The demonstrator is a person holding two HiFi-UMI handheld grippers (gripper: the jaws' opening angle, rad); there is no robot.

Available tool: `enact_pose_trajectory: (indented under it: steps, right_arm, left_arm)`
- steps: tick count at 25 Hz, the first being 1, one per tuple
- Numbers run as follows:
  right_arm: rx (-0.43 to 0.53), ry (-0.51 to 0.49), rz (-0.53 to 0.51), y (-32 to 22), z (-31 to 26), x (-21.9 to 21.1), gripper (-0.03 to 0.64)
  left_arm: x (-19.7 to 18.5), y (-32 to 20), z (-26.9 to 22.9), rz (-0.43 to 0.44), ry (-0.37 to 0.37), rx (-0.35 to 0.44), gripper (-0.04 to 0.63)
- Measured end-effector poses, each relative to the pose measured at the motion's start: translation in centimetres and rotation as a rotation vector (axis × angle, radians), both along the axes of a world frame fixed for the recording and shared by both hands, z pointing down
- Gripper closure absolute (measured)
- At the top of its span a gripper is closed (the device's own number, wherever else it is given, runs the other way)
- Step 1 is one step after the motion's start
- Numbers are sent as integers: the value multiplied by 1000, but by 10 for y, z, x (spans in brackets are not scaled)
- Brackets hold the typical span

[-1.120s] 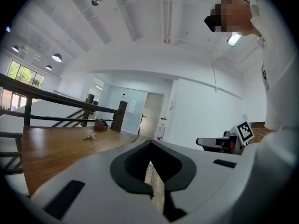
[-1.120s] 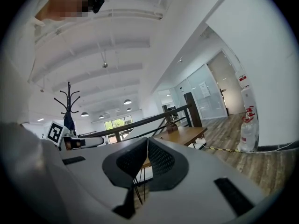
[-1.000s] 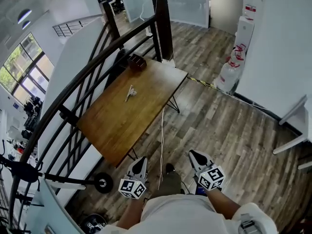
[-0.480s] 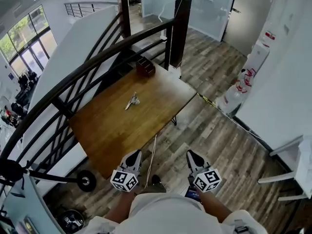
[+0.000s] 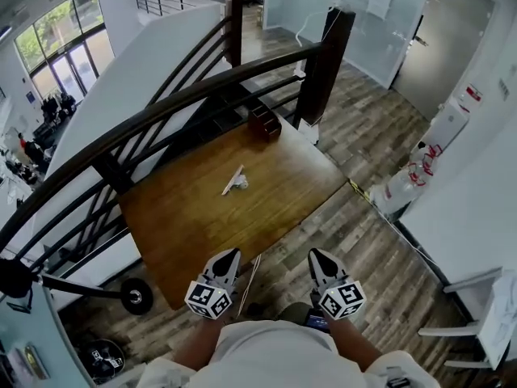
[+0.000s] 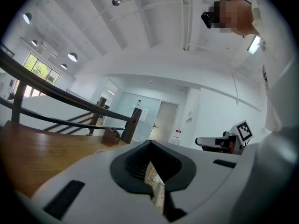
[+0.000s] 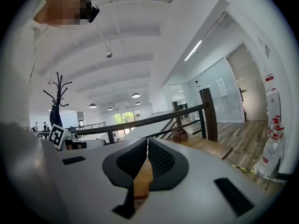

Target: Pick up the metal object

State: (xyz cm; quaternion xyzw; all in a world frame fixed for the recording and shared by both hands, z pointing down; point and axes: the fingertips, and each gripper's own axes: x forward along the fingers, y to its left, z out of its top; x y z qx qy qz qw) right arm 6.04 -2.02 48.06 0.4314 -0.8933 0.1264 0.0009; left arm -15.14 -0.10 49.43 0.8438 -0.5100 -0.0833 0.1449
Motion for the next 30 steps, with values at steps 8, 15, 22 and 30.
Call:
enact_pose_trajectory:
  steps: [8,15,22,30]
  right_arm:
    - [5,-34,-104,-61,-4,-26,592]
    - [-25,-73,-130,-117,-1,11,592]
    - [-42,-102,-202,-156,-3,51,592]
    - [-114,-166,-315,-177,25,26,592]
  left_arm:
    - [-22,-34,3,-105,-5,-18,586]
    - [-1,-88,-9,-170,-44,-19,585]
    - [28,-115,-42,-255,-104,9,584]
    - [24,-118,-29,-335,-152,-47,586]
